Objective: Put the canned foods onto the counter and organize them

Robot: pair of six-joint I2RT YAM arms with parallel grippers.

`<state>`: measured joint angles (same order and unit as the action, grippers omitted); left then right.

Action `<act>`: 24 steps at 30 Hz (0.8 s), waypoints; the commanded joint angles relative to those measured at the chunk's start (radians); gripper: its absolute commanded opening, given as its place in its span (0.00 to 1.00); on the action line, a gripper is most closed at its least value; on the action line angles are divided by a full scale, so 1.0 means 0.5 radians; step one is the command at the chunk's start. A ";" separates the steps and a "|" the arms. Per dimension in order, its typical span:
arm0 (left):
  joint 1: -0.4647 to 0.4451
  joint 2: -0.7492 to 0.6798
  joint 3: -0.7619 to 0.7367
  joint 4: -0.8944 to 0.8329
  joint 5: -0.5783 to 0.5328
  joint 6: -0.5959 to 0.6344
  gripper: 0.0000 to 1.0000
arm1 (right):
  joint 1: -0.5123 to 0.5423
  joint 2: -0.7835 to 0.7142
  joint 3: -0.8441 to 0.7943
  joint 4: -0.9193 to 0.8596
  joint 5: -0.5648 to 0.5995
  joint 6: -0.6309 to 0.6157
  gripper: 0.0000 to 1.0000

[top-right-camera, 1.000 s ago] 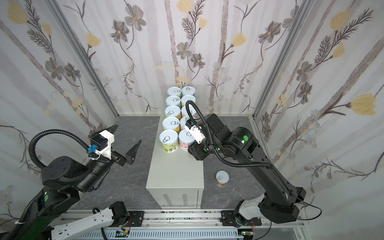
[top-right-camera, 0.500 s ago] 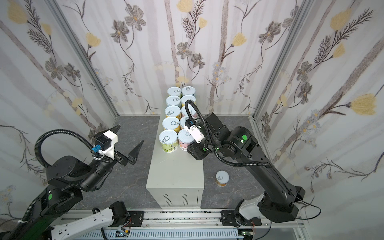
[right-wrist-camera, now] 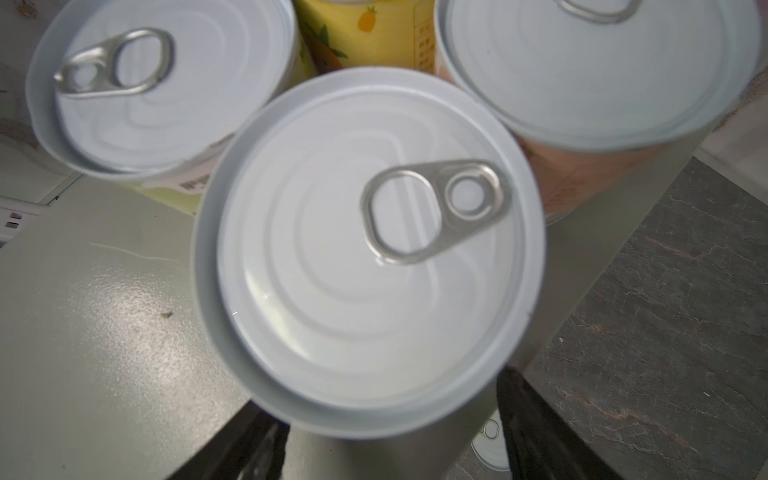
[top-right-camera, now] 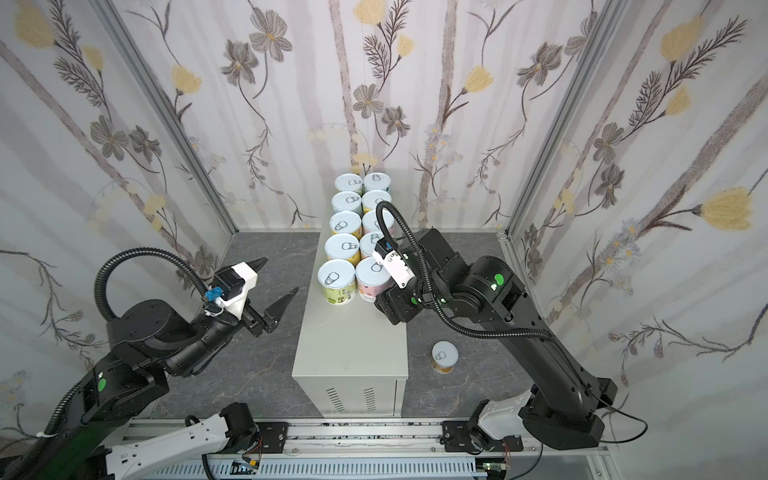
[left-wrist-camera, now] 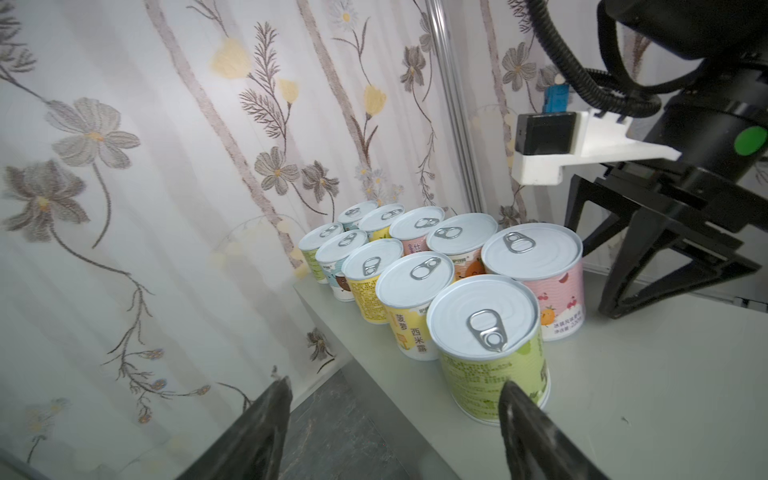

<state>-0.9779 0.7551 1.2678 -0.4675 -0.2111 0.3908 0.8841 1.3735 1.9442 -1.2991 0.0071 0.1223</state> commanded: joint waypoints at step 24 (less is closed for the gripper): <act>0.028 0.246 -0.099 -0.025 0.455 -0.131 0.59 | -0.001 -0.108 -0.090 0.058 0.047 -0.051 0.78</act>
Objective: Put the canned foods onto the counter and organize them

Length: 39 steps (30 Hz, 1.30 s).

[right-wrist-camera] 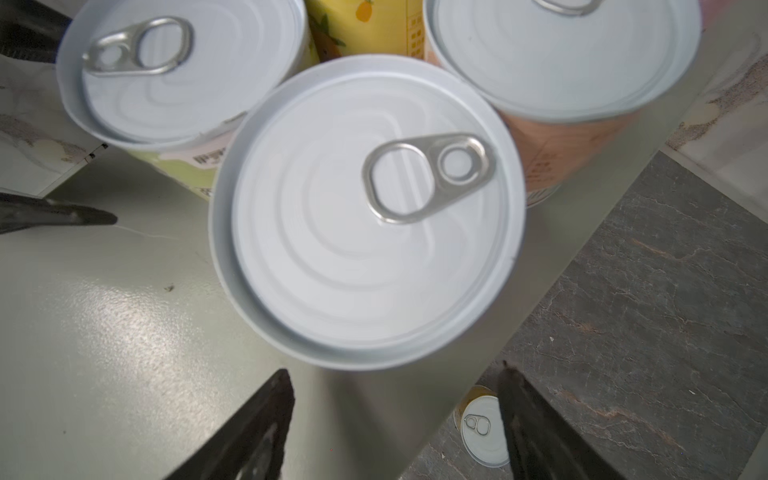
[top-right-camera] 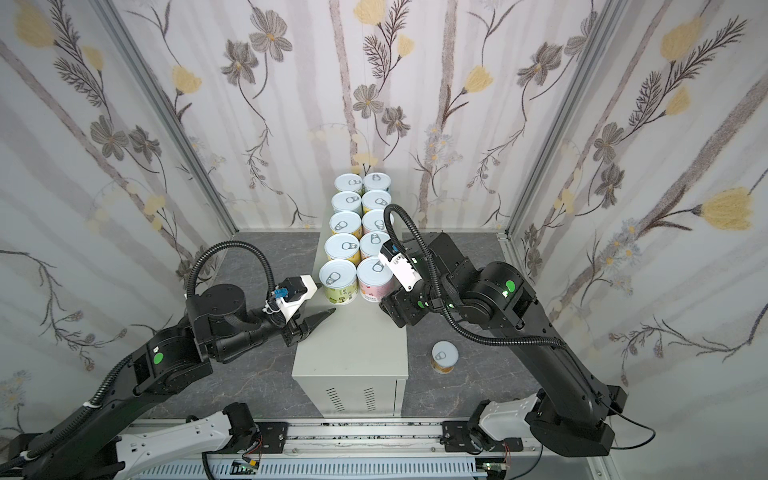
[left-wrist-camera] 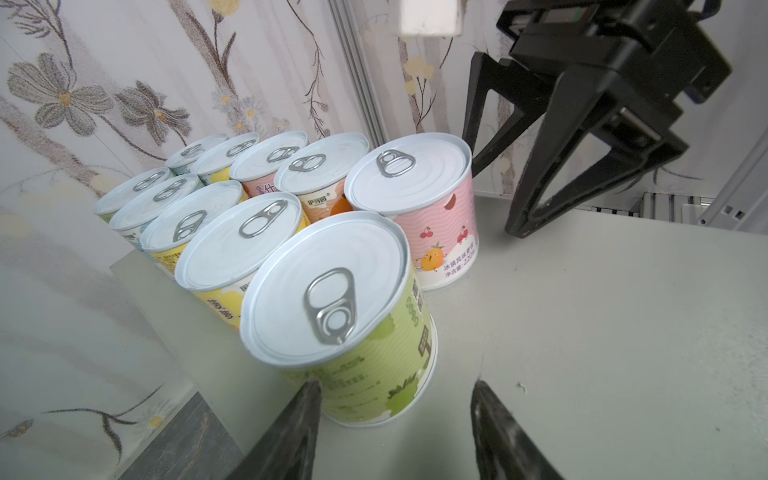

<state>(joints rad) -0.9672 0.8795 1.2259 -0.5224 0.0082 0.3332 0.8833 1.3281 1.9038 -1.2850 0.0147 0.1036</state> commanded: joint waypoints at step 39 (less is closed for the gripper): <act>0.698 -0.282 -0.469 -0.077 -0.519 -1.123 1.00 | -0.711 -0.325 -0.321 0.673 0.078 -0.272 1.00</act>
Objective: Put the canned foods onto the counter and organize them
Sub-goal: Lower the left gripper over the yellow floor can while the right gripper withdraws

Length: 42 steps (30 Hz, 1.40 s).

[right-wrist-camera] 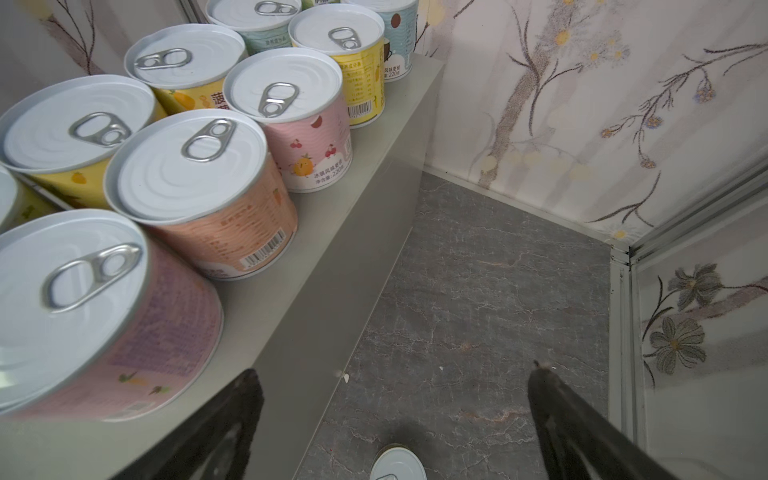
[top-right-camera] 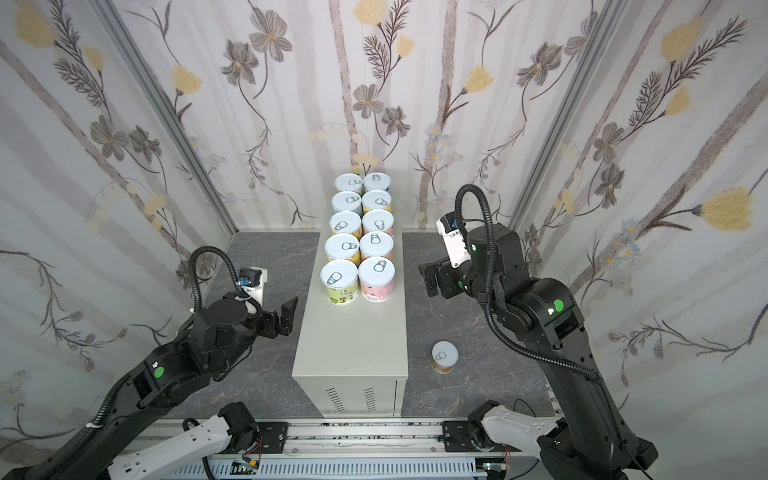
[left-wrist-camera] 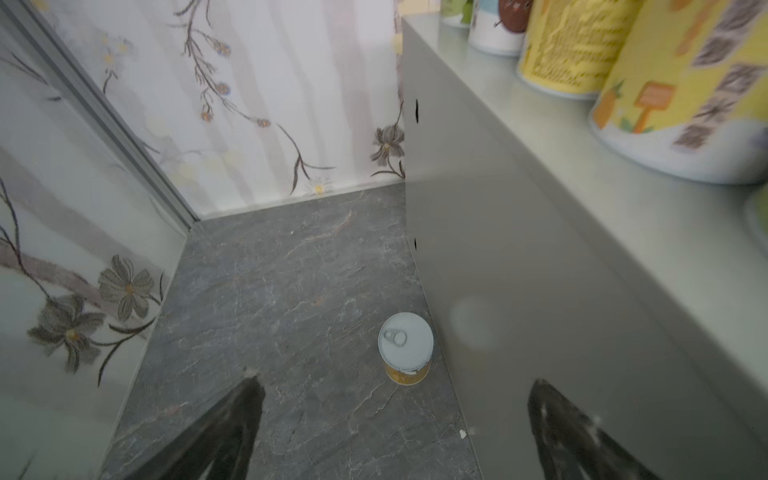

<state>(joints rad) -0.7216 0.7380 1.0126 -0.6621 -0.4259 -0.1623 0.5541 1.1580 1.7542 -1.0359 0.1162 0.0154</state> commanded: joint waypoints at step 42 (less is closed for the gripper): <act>0.682 1.604 -0.308 0.925 0.953 -0.050 1.00 | -0.499 0.228 -0.184 0.252 -0.590 -0.156 1.00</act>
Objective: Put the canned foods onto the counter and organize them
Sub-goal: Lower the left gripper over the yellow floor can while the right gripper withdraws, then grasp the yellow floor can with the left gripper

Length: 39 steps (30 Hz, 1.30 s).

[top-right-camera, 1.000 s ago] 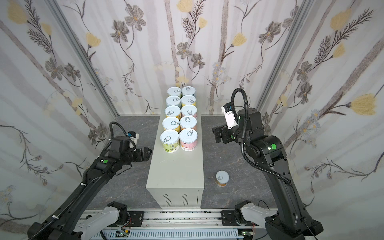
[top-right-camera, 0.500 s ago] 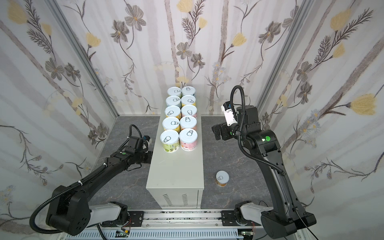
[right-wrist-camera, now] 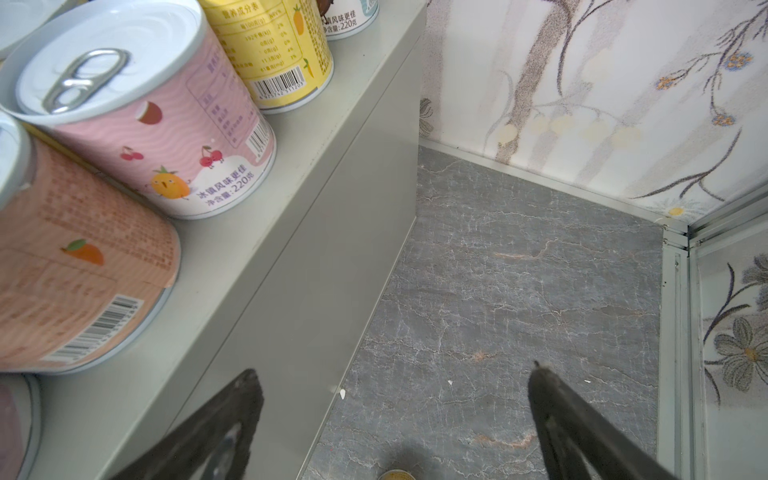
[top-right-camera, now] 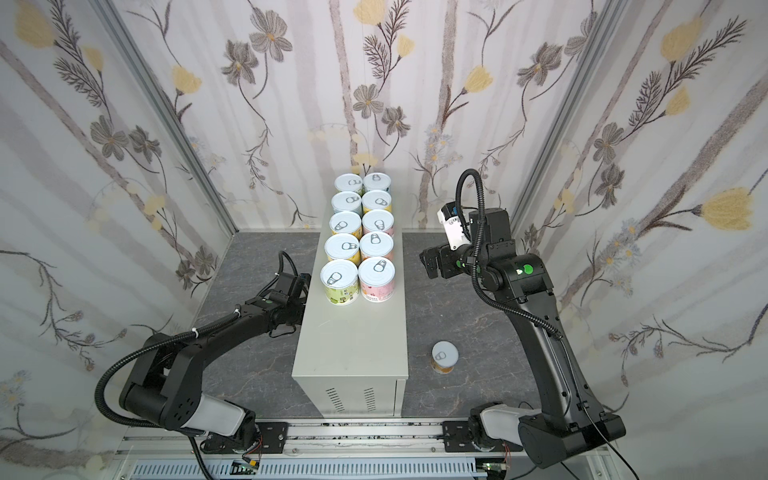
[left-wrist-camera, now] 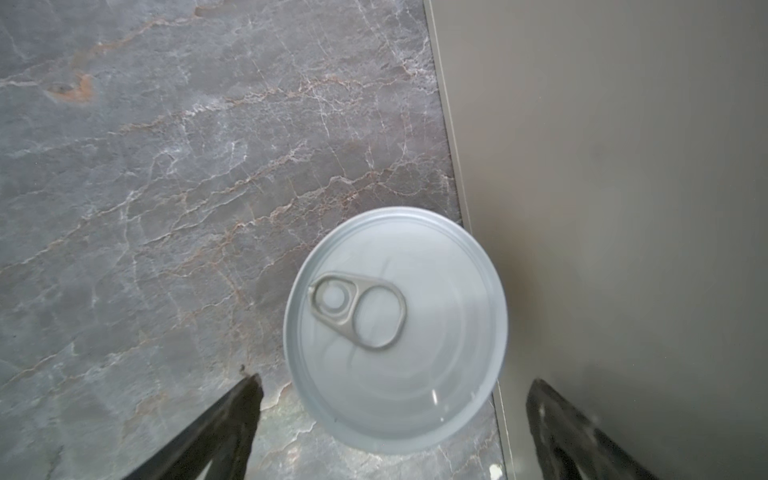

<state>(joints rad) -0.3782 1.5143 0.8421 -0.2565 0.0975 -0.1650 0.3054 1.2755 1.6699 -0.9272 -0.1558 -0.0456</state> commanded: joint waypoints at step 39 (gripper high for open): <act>0.113 -0.774 0.458 -0.767 -0.409 0.022 0.55 | -0.006 -0.268 -0.267 0.213 -0.177 -0.015 1.00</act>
<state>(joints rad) -0.3454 1.2015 1.0077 -0.4961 -0.1184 -0.1818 0.3027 1.1500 1.5230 -0.8577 -0.2146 -0.0528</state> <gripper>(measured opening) 0.721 0.996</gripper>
